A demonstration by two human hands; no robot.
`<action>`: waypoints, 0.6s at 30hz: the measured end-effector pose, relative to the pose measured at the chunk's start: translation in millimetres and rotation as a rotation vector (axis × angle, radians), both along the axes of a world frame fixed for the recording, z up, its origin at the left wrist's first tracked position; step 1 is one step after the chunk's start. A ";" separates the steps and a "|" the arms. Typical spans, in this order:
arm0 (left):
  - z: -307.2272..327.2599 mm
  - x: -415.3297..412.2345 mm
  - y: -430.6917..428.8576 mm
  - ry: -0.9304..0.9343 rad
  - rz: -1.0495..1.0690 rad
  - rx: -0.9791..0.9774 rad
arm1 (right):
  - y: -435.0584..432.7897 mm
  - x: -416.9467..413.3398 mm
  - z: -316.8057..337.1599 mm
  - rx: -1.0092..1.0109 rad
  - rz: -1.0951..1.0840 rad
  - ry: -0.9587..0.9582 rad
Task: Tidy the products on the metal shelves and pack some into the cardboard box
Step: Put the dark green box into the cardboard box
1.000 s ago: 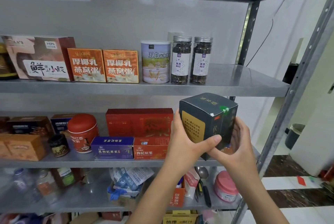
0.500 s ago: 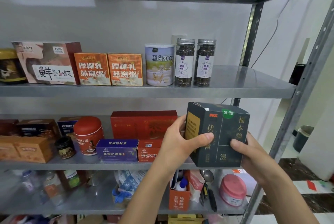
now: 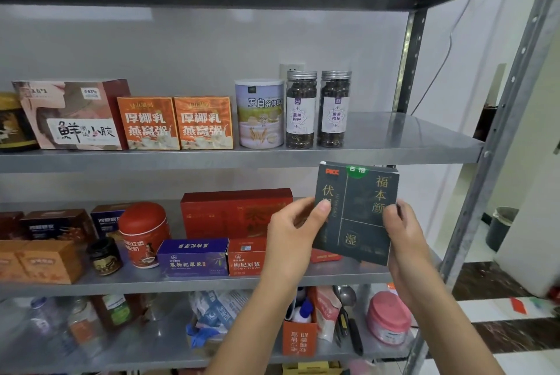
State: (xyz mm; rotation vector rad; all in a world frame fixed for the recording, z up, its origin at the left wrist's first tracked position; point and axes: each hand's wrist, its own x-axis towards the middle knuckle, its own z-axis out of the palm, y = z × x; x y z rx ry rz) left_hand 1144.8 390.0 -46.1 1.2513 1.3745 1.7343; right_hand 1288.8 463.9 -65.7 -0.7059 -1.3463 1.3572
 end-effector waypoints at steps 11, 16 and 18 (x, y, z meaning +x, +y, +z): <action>-3.0 4.3 -0.7 -0.153 -0.126 -0.115 | -12.7 21.2 -6.0 -0.181 0.234 0.169; 4.8 8.1 -1.7 -0.060 -0.159 -0.057 | -9.5 19.0 -9.1 -0.142 0.153 0.250; 7.1 12.4 -3.1 -0.030 -0.229 -0.070 | -10.0 21.1 -8.6 -0.172 0.142 0.246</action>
